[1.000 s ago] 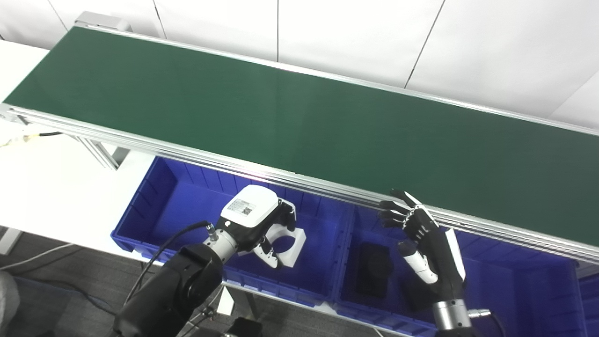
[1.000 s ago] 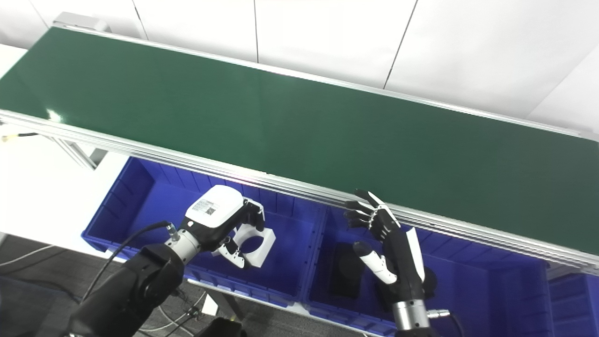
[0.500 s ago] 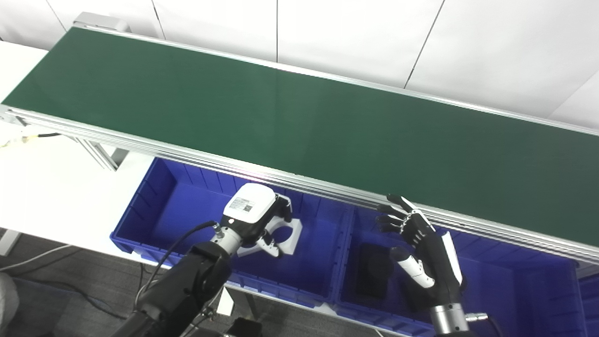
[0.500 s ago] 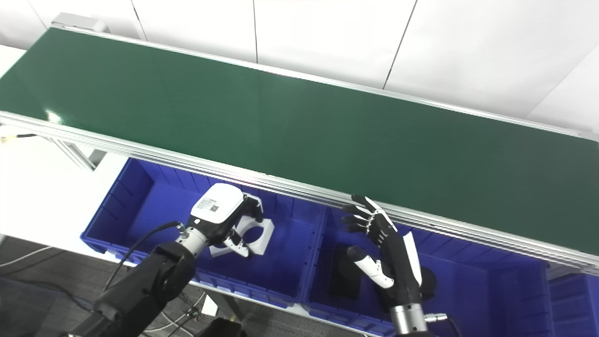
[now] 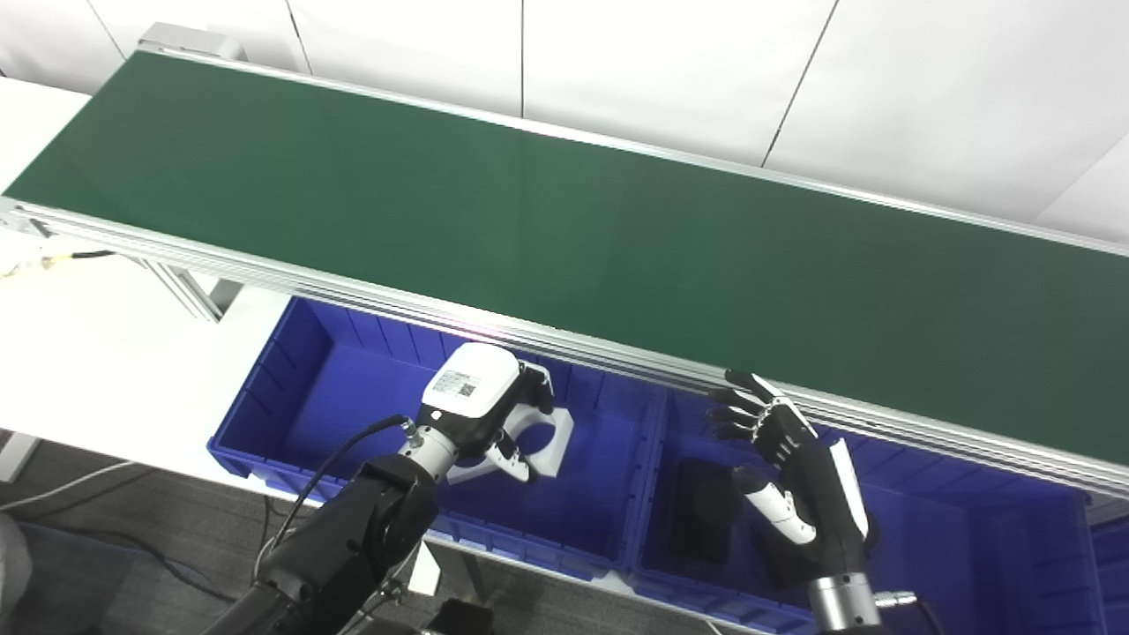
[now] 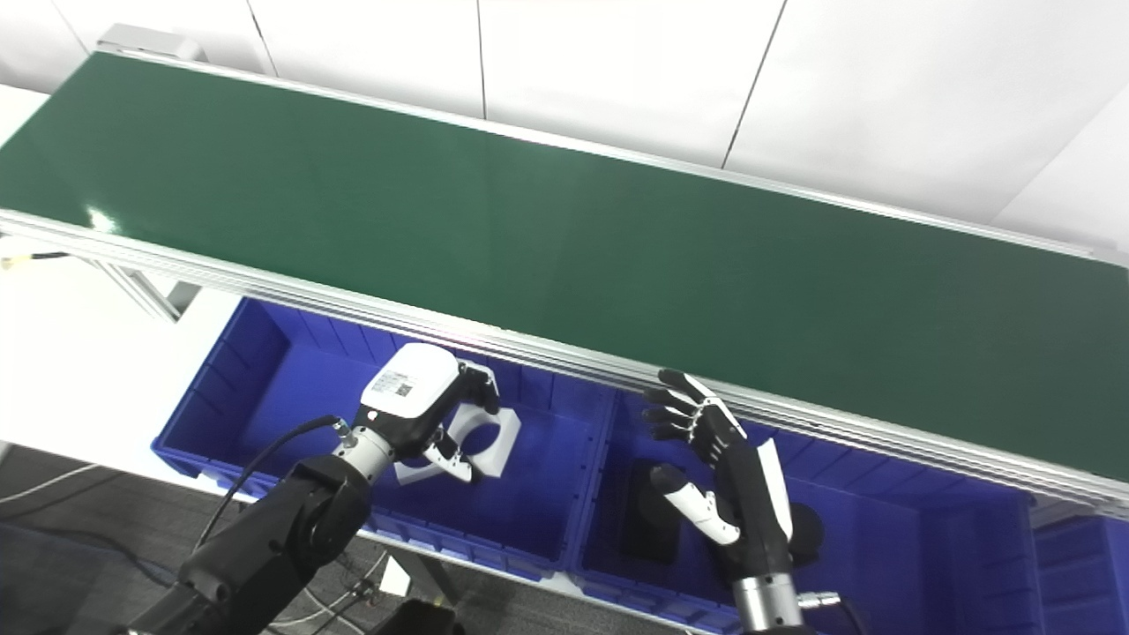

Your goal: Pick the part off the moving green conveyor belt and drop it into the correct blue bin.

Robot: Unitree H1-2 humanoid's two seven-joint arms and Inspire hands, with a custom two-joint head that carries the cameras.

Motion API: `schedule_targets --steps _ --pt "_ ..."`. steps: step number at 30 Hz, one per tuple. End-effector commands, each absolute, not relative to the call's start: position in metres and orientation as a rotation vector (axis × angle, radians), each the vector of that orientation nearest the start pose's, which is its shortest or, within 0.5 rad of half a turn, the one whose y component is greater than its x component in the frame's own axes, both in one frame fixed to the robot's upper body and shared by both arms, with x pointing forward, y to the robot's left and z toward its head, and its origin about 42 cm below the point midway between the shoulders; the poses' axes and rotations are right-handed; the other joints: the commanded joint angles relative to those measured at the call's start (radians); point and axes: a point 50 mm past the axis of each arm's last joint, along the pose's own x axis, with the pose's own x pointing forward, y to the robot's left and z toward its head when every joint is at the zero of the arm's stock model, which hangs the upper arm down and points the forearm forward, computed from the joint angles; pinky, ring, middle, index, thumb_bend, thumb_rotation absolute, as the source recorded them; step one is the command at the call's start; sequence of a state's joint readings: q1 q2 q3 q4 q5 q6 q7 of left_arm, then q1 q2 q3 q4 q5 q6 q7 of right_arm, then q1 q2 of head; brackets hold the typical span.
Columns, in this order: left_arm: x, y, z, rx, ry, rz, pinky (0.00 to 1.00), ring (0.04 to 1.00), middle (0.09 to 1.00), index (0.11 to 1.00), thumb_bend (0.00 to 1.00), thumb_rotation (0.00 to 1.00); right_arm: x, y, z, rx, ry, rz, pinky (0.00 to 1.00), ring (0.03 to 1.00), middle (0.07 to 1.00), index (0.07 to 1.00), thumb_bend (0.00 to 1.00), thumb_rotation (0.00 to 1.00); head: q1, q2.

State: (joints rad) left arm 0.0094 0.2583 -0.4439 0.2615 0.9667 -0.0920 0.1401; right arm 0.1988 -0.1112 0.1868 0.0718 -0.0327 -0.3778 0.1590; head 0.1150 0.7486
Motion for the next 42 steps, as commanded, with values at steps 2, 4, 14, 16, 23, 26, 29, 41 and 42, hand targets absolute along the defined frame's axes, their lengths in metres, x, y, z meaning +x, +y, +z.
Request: schedule_targets --steps 2,4,14,16,23,26,29,41,42 --pt "0.251 0.199 0.028 1.213 -0.085 -0.478 0.75 0.798 0.834 0.79 1.0 0.45 0.205 -0.196 0.059 -0.092 -0.172 0.329 0.64 0.701 0.753 0.833 0.77 0.7 -0.001 0.0" --pt "0.25 0.199 0.028 1.21 -0.088 -0.483 0.75 0.8 0.837 0.8 1.0 0.46 0.205 -0.196 0.06 -0.092 -0.174 0.328 0.64 0.702 0.751 0.83 0.77 0.7 -0.001 0.0" --pt "0.248 0.197 0.025 1.208 -0.112 -0.493 0.74 0.792 0.818 0.804 1.0 0.53 0.205 -0.197 0.059 -0.096 -0.175 0.328 0.63 0.695 0.749 0.827 0.77 0.7 0.0 -0.006" --pt "0.247 0.195 0.026 1.201 -0.113 -0.495 0.75 0.791 0.814 0.807 1.0 0.53 0.205 -0.198 0.059 -0.095 -0.171 0.328 0.63 0.696 0.752 0.829 0.77 0.7 0.007 -0.006" --pt "0.241 0.194 0.042 0.884 -0.198 -0.624 0.74 0.797 0.822 0.827 0.97 0.56 0.206 -0.202 0.059 -0.109 -0.185 0.311 0.65 0.708 0.748 0.828 0.78 0.73 0.012 -0.009" --pt "0.24 0.194 0.053 0.758 -0.207 -0.683 0.66 0.764 0.806 0.8 0.99 0.56 0.207 -0.203 0.057 -0.121 -0.183 0.309 0.67 0.73 0.761 0.83 0.78 0.75 -0.017 -0.013" --pt "0.236 0.192 0.064 0.642 -0.201 -0.719 0.61 0.732 0.795 0.791 1.0 0.6 0.208 -0.2 0.053 -0.117 -0.175 0.313 0.68 0.737 0.765 0.827 0.77 0.74 -0.053 -0.019" --pt "0.23 0.212 0.06 0.495 -0.18 -0.729 0.61 0.722 0.767 0.787 1.0 0.67 0.211 -0.161 0.036 -0.121 -0.133 0.317 0.68 0.737 0.775 0.816 0.8 0.74 -0.316 -0.095" --pt "0.229 0.214 0.058 0.494 -0.183 -0.735 0.6 0.722 0.767 0.789 1.0 0.66 0.211 -0.158 0.035 -0.118 -0.13 0.315 0.68 0.738 0.774 0.812 0.81 0.74 -0.328 -0.1"
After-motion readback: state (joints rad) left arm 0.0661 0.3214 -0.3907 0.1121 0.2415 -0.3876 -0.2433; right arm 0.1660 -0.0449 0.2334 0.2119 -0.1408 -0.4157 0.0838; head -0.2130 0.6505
